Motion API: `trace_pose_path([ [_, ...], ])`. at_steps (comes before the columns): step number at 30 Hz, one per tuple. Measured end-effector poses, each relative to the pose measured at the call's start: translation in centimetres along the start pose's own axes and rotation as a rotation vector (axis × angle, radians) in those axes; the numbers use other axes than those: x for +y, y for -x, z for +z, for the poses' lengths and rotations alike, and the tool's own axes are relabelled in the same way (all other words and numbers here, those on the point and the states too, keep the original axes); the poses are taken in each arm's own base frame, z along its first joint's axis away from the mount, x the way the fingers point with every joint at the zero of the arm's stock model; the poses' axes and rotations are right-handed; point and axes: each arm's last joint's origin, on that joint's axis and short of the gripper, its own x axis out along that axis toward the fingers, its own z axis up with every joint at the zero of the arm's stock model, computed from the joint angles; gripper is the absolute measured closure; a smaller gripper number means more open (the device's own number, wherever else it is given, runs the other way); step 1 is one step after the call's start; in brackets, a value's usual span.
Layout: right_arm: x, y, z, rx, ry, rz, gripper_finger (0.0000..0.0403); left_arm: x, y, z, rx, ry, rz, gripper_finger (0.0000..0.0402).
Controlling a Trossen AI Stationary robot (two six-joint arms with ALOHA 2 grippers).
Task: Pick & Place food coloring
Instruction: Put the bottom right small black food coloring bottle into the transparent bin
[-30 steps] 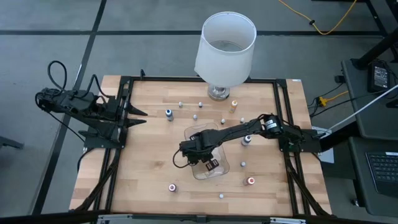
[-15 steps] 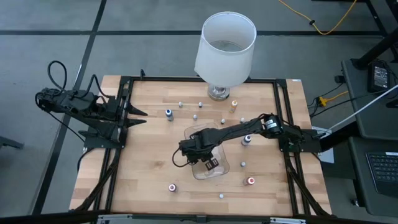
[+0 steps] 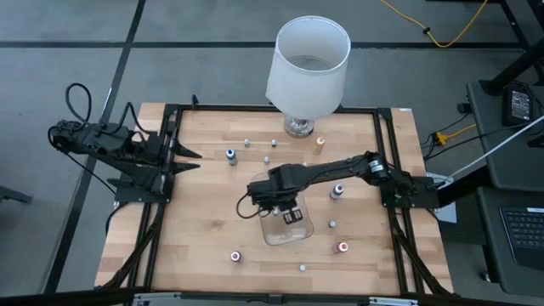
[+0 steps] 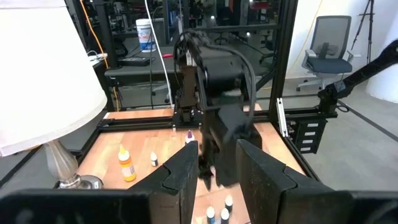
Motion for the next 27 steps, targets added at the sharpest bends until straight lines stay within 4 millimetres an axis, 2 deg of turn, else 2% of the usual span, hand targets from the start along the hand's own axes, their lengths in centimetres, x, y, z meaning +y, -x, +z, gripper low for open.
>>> trace_pose_path([
  [6, 1.5, 2.1, -4.1, 0.008, -0.13, -0.003, 0.0292, 0.0, 0.0, -0.2, 0.021, -0.017, 0.0, 0.0297],
  [10, 3.1, 3.8, -8.3, -0.089, -0.238, -0.003, 0.0292, 0.0, 0.0, -0.4, 0.04, -0.023, 0.001, 0.0297],
  [14, 5.4, 4.7, -13.0, -0.204, -0.349, 0.027, 0.0292, 0.0, 0.0, -0.4, 0.042, -0.024, 0.001, 0.0297],
  [17, 7.4, 4.3, -15.8, -0.278, -0.402, 0.071, 0.0292, 0.1, 0.0, -0.4, 0.043, -0.025, 0.018, 0.0297],
  [20, 9.0, 3.1, -17.8, -0.328, -0.446, 0.115, 0.0292, 0.2, 0.0, -0.5, 0.05, -0.025, 0.052, 0.0297],
  [23, 10.1, 1.4, -18.5, -0.325, -0.476, 0.168, 0.0284, 0.2, 0.0, -0.6, 0.059, -0.018, 0.067, 0.0297],
  [27, 10.8, -0.8, -18.8, -0.279, -0.547, 0.226, 0.0246, 0.3, 0.0, -0.6, 0.058, -0.001, 0.086, 0.0297],
])
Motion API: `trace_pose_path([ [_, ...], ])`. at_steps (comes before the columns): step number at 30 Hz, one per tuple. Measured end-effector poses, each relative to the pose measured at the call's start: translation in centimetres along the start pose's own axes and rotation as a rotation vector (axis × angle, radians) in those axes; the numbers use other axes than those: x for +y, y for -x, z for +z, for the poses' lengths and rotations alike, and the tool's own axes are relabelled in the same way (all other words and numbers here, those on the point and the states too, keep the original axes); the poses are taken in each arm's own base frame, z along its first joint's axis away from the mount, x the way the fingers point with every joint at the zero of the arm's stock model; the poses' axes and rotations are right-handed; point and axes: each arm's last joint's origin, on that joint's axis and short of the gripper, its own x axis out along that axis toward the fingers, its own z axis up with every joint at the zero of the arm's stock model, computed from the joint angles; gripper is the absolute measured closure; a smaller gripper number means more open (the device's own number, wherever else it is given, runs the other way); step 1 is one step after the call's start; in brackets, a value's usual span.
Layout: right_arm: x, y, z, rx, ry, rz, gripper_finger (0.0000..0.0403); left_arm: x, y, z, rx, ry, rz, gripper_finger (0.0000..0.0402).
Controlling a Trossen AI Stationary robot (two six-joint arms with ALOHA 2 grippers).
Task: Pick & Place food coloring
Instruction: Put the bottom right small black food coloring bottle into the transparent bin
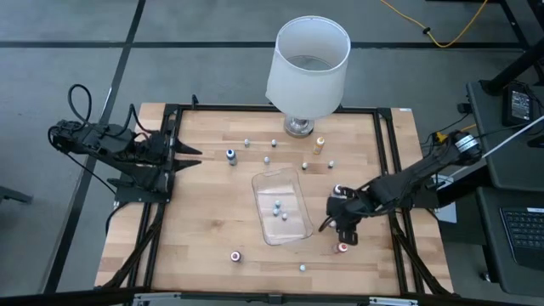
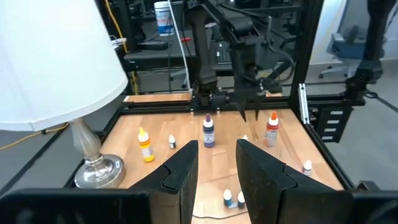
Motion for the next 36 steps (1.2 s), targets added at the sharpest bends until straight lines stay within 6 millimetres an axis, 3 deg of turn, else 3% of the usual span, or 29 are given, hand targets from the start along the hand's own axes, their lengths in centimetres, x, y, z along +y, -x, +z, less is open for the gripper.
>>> trace_pose_path([
  [6, -0.8, -1.6, 0.1, 0.022, -0.059, -0.043, 0.0167, 0.1, 0.0, 0.0, -0.002, 0.009, 0.025, 0.0297],
  [11, -1.4, -3.0, 0.7, 0.056, -0.155, -0.085, 0.0135, 0.1, 0.0, 0.0, -0.003, 0.024, 0.033, 0.0297],
  [19, -1.7, -5.6, 0.9, 0.145, -0.272, -0.137, 0.0139, 0.1, 0.0, 0.0, -0.003, 0.033, 0.034, 0.0297],
  [36, -1.9, -7.8, 1.1, 0.183, -0.291, -0.184, 0.0142, 0.1, 0.0, 0.0, -0.004, 0.032, 0.033, 0.0297],
])
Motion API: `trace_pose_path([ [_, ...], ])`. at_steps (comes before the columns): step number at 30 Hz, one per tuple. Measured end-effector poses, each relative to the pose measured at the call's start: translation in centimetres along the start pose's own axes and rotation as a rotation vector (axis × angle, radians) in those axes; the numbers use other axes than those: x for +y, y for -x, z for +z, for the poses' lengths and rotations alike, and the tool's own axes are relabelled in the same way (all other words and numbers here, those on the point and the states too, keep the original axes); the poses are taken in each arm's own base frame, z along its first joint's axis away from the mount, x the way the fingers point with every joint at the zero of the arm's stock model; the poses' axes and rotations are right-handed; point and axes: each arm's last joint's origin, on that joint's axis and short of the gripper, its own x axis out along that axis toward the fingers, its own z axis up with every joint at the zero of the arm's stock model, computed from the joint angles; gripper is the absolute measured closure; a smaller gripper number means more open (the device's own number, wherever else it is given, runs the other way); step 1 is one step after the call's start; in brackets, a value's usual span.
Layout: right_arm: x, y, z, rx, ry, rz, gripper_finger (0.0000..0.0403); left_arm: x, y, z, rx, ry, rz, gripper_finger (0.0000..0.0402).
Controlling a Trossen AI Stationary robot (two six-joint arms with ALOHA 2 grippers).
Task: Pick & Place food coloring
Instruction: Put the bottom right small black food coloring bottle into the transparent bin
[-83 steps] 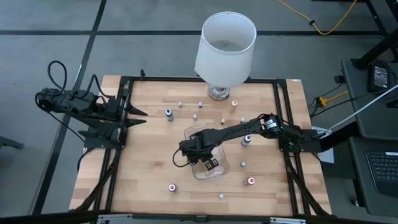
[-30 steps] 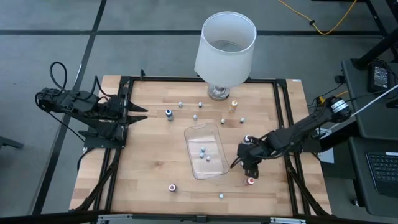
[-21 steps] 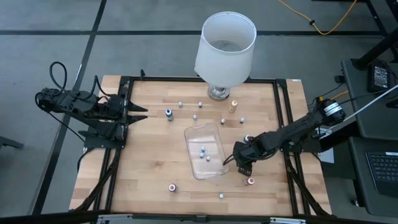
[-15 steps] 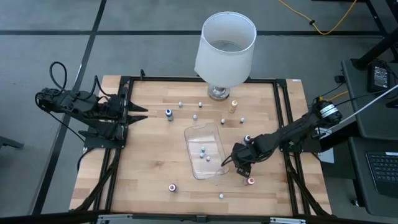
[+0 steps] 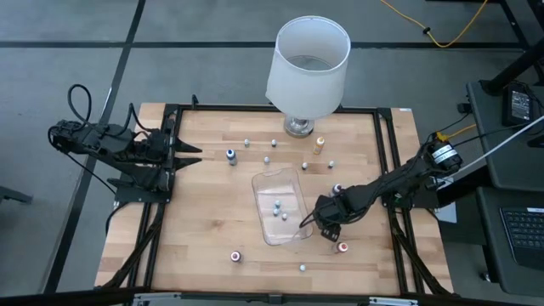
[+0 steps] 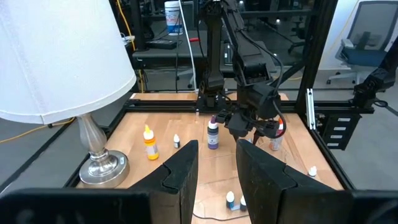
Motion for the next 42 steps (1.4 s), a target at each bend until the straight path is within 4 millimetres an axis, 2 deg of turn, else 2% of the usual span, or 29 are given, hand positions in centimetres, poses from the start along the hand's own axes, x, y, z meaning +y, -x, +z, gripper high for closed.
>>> trace_pose_path([
  [4, -0.2, 0.0, -0.2, 0.035, -0.04, -0.001, 0.0153, 0.0, 0.0, 0.0, 0.0, 0.0, 0.0, 0.0297],
  [14, 0.2, 0.4, 0.0, 0.035, -0.04, 0.008, 0.0222, 0.0, 0.0, 0.0, 0.0, -0.001, 0.0, 0.0297],
  [34, 0.4, 0.6, 0.2, 0.031, -0.017, 0.023, 0.033, 0.0, 0.0, 0.0, 0.0, 0.0, 0.0, 0.0297],
  [38, 0.6, 0.9, 0.2, 0.052, -0.021, 0.027, 0.0338, 0.0, 0.0, 0.0, -0.001, 0.0, -0.001, 0.0297],
  [42, 0.9, 1.8, 0.4, 0.06, -0.019, 0.017, 0.0329, 0.0, 0.0, 0.0, -0.001, 0.0, -0.001, 0.0297],
])
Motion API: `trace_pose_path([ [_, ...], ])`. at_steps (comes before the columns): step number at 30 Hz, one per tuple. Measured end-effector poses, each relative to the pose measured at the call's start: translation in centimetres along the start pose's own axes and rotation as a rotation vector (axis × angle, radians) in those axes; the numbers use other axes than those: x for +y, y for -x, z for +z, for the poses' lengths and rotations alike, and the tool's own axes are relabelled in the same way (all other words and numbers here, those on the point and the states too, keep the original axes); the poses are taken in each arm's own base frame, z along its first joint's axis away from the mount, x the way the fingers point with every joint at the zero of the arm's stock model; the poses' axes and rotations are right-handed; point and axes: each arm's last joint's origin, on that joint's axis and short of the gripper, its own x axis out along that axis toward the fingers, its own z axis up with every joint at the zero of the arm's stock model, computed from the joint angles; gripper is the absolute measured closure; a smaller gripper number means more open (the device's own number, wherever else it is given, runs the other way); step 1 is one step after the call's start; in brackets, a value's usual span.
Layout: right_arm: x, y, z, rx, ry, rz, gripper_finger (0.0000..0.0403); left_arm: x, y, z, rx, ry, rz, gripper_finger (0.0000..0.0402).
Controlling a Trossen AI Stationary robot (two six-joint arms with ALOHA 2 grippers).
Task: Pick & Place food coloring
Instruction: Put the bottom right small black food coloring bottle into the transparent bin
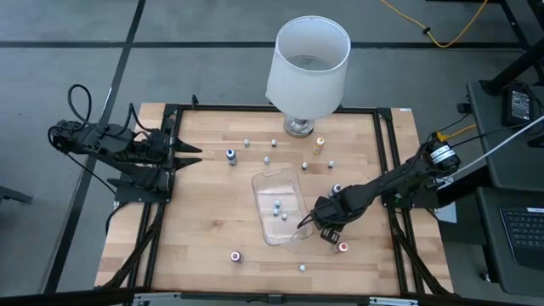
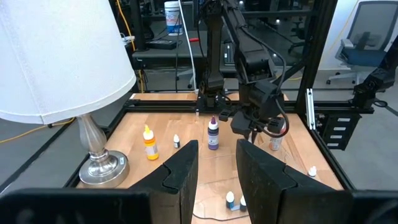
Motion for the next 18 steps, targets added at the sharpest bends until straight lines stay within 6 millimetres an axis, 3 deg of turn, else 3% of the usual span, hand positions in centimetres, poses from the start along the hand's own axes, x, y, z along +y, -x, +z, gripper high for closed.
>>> trace_pose_path([
  [18, 2.4, 7.6, 0.1, -0.031, 0.182, -0.086, 0.033, 0.0, 0.0, 0.0, 0.0, -0.013, 0.0, 0.0297],
])
